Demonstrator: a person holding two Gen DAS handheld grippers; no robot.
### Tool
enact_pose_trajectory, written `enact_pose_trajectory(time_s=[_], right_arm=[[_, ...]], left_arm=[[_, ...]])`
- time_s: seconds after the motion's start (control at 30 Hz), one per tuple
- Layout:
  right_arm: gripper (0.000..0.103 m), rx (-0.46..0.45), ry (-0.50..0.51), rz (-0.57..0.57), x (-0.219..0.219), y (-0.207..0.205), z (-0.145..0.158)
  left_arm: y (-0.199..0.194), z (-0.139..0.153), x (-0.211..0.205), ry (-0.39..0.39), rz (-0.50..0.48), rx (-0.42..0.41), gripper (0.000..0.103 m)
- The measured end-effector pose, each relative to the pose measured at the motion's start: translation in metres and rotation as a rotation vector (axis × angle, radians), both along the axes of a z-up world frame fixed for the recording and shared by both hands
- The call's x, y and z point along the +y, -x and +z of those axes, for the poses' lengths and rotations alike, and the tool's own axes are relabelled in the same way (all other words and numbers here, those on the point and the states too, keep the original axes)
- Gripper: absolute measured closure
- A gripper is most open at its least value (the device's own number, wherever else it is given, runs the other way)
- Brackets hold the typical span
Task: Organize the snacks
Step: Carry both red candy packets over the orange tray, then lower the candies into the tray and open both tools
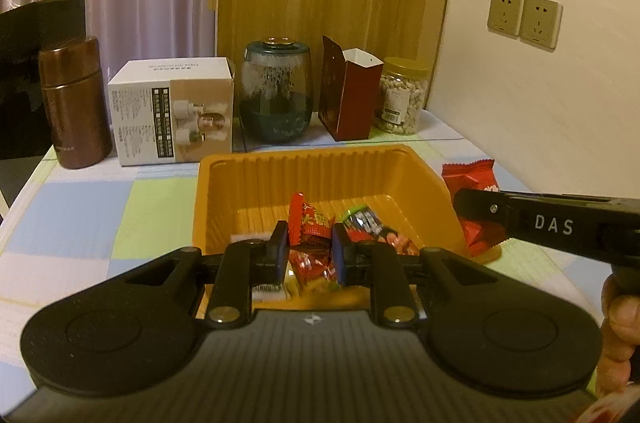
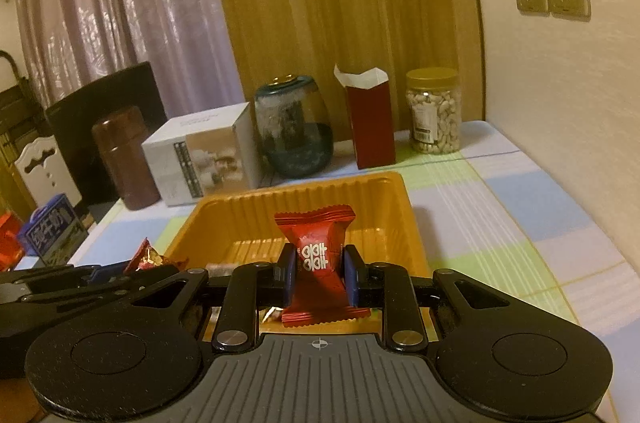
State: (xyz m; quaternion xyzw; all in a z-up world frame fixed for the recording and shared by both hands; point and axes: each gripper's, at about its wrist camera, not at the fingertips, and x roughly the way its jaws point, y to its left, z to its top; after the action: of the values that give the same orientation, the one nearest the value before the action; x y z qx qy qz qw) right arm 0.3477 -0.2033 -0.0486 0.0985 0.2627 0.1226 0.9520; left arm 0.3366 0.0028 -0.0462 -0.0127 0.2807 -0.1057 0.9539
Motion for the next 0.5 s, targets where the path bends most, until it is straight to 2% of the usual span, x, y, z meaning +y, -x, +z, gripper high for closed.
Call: enact_pose_trajectory(time_s=[0.5], right_arm=[[0.078, 0.023, -0.042, -0.046, -0.004, -0.043, -0.013]], left_arm=[[-0.043, -0.011, 0.003, -0.013, 0.014, 0.016, 0.083]])
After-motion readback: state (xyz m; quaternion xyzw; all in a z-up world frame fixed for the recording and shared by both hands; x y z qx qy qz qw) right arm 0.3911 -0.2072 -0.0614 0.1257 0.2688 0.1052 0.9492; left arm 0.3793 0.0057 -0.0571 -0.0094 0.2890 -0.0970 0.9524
